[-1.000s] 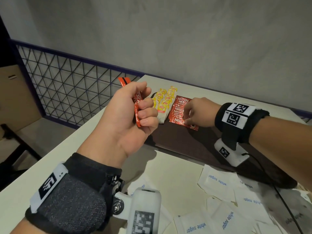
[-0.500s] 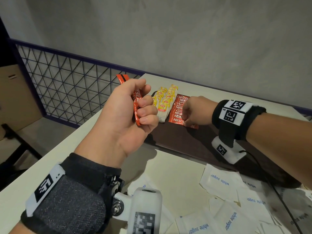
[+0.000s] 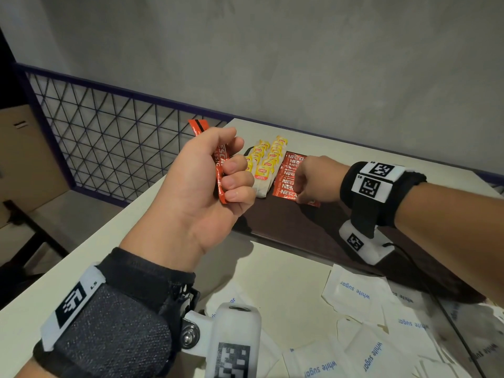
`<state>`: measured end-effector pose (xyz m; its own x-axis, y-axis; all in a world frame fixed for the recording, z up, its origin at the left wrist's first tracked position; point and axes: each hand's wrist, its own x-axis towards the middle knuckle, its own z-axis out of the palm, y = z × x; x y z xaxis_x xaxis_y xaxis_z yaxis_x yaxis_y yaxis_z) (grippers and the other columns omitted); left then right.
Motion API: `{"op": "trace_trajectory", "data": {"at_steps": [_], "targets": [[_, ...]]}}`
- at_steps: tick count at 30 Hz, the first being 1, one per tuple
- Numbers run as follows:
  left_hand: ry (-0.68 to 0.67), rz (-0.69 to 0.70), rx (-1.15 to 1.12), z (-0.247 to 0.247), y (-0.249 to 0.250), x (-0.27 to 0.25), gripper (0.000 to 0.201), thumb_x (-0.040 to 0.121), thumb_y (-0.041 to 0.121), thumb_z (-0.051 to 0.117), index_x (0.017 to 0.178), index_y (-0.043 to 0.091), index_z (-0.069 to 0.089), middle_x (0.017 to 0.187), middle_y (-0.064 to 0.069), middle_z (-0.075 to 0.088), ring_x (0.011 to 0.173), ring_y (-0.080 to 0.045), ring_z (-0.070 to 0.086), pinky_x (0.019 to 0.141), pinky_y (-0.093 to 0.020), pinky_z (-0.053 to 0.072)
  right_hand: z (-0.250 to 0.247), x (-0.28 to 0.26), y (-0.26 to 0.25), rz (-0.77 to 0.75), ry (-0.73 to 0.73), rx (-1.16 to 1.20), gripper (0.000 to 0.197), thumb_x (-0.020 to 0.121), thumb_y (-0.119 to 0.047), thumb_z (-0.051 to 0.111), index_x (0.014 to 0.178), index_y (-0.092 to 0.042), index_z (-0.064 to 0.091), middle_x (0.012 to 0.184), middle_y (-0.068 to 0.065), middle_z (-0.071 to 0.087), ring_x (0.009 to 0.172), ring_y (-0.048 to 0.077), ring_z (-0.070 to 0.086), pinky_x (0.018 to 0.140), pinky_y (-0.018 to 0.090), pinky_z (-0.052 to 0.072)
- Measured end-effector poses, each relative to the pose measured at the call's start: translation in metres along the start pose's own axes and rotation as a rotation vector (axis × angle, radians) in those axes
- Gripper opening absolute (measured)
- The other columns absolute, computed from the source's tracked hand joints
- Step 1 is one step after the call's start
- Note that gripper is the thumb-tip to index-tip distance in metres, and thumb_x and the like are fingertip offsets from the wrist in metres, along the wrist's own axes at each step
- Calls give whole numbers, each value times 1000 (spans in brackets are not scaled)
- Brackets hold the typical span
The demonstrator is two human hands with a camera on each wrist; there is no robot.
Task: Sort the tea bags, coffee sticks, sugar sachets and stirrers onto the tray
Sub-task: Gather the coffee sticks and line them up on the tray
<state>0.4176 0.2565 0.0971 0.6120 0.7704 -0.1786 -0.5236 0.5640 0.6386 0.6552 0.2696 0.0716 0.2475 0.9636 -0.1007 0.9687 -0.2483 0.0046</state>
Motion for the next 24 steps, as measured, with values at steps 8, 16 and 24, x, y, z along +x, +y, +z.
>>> {"op": "trace_trajectory", "data": {"at_steps": [8,16,24], "targets": [[8,8,23,1,-1,0,21,99,28,55,81,17,51,59,6,29,43,-6,24,35,-15,19,1,3,-1,10,36,-1,17,84,-23,80,97,-16,73,96,1,69,81,15,62,64,25,47],[23,31,111,3,-4,-3,26,101,29,49,85,13,62,65,0,50,52,-13,45,43,-19,39,-1,10,-5,31,36,2,18,84,-23,81,99,-15,73,96,2,70,77,13,60,58,21,46],[33,35,118,2,-2,-3,26,101,31,48,86,14,63,68,1,53,54,-13,49,46,-20,41,-17,-8,15,143,75,209,31,79,-30,85,99,-16,66,93,3,69,68,15,67,57,27,52]]}}
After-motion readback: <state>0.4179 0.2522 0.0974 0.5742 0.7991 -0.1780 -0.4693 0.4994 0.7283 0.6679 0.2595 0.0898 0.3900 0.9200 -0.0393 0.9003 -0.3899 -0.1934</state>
